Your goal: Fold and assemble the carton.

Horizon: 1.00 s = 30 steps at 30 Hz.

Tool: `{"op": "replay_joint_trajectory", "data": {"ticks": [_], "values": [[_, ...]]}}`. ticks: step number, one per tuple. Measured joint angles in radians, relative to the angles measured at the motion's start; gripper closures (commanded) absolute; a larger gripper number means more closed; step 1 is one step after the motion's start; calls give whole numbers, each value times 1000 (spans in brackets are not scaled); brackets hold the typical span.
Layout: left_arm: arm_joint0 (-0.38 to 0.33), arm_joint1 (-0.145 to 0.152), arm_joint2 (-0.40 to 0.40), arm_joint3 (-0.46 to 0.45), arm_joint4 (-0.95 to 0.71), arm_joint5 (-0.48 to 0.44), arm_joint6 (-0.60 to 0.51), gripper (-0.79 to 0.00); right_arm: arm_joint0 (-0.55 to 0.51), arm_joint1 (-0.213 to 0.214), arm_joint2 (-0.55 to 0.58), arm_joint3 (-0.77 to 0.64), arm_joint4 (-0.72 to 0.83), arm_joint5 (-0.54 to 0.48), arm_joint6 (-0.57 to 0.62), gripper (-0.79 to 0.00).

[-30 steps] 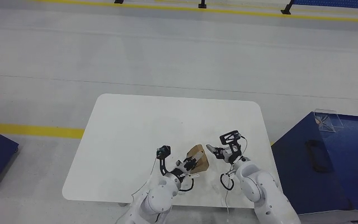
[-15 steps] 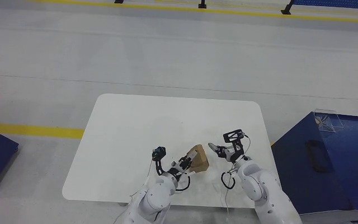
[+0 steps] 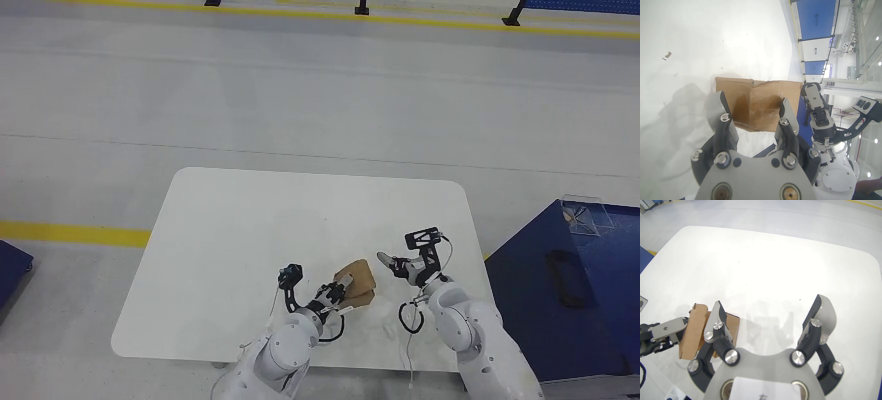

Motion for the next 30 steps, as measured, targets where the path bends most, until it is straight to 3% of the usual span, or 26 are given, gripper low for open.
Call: {"op": "replay_joint_trajectory", "data": {"ticks": [4,8,30], "values": [[-9,-2,8,13,-14,4,2,-474,2,1,2,8,0,-2,5,-785],[-7,-4,15,17,-36,-8,4,-376,8,2,-6,22,-21,-11,20,-785],[-12,-7,50,46,-69,-24,38,-391,50,-2,-54,124,-7,-76,45,-785]]}}
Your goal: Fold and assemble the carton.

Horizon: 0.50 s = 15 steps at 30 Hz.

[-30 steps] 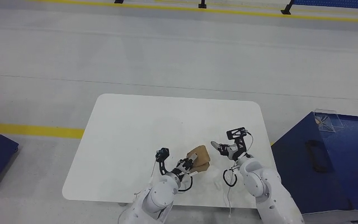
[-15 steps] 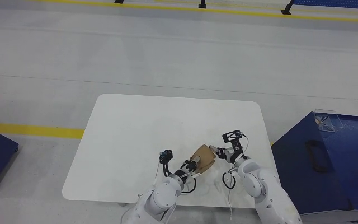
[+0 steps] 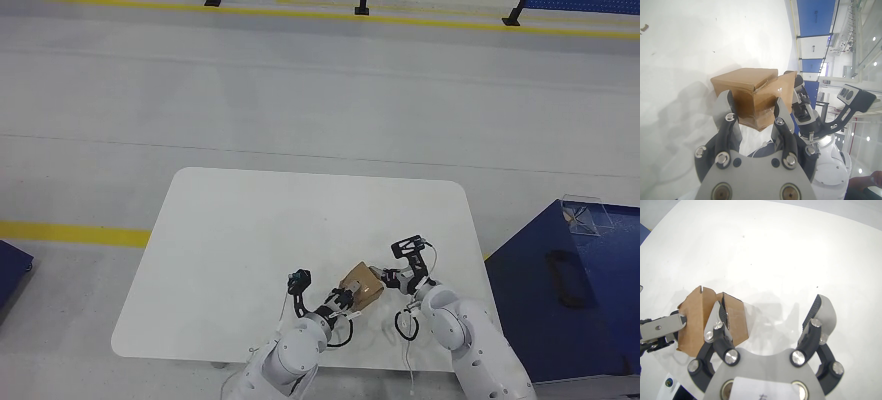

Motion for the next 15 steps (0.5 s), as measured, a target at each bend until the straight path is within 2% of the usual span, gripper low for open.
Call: {"op": "replay_joint_trajectory", "data": {"ticks": [15], "values": [[-16,-3,17,28,-3,28,14,-379,9,0,-8,11,-4,7,0,-785]]}}
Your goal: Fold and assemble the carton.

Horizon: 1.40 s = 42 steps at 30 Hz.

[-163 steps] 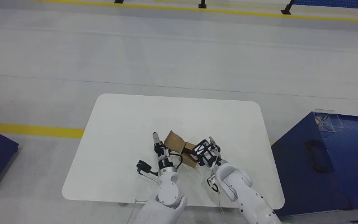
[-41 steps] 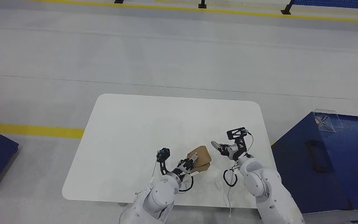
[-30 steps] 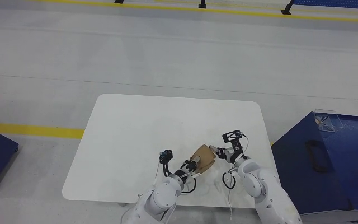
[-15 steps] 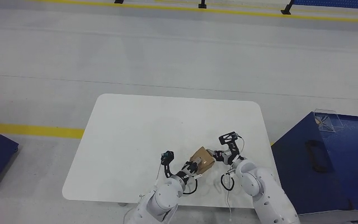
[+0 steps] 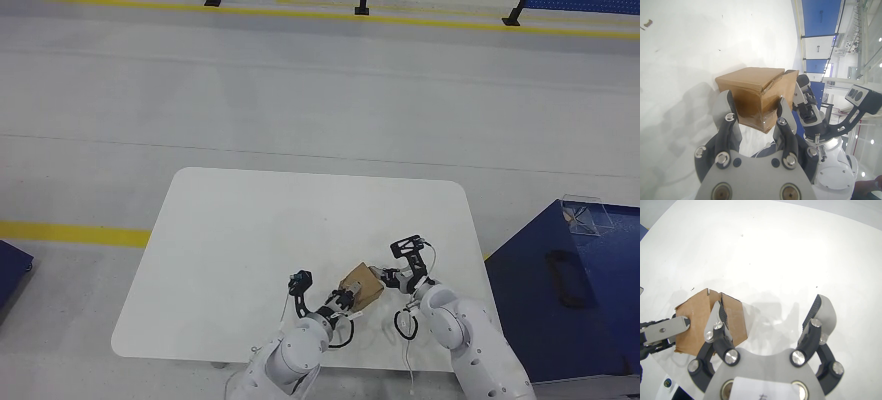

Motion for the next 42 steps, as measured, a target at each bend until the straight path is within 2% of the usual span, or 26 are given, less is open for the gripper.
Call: {"op": "replay_joint_trajectory", "data": {"ticks": [8,12,17,21,25,27,35,37,38,40,41,42], "values": [[-7,-1,3,14,-1,15,7,-379,7,-1,-4,9,4,6,-3,-785],[-8,-1,3,16,-4,14,9,-376,-4,-3,21,-4,67,18,-55,-785],[-5,0,2,14,-5,7,11,-382,-21,4,54,-29,151,-73,-34,-785],[-1,2,1,6,-1,5,8,-400,-23,9,50,-37,120,-88,-4,-785],[3,4,-1,-2,2,8,5,-406,-15,7,22,-27,78,-64,22,-785],[4,5,-4,-3,0,9,2,-428,-8,5,10,-17,76,-52,24,-785],[13,10,-9,-19,4,-4,0,-434,15,2,-7,17,80,-15,47,-785],[19,12,-12,-29,7,-10,2,-477,18,1,-8,20,94,-11,50,-785],[22,12,-13,-34,10,-13,4,-536,18,1,-7,20,102,-12,49,-785],[29,14,-14,-45,18,-19,9,-591,17,1,-3,19,109,-13,48,-785],[32,15,-14,-51,24,-25,13,-650,16,2,-2,18,108,-12,47,-785],[35,17,-13,-59,31,-34,18,-785,15,2,0,17,108,-10,45,-785]]}}
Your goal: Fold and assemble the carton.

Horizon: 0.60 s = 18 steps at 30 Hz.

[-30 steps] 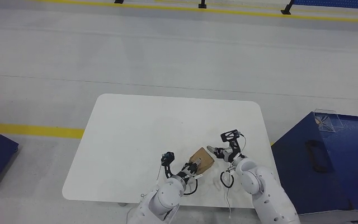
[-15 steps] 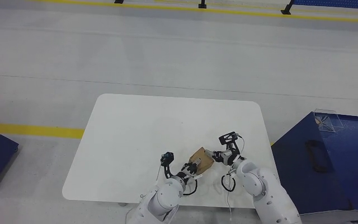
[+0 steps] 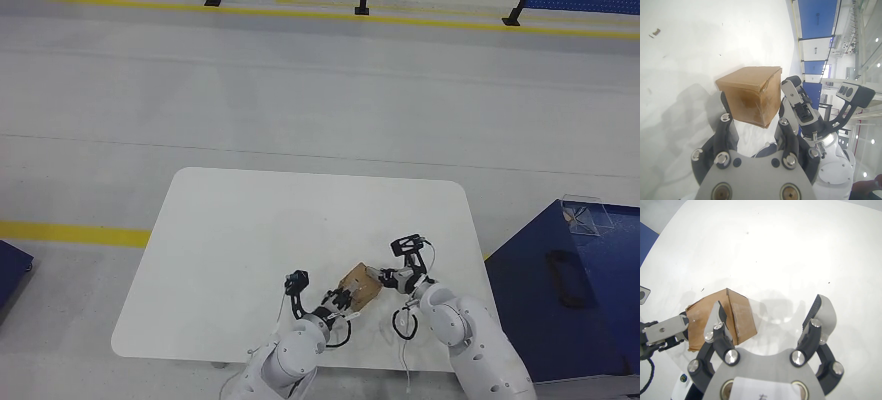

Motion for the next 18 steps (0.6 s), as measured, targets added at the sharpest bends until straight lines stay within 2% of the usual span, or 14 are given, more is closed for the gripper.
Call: {"op": "replay_joint_trajectory", "data": {"ticks": [5,12,18], "values": [[40,15,13,-66,112,-118,41,-785,-5,3,35,-6,29,23,-30,-785],[68,47,38,-121,468,-216,104,-785,47,2,14,45,-11,41,14,-785],[26,70,69,-125,806,-203,-10,-785,139,-11,-54,148,-23,21,42,-785]]}}
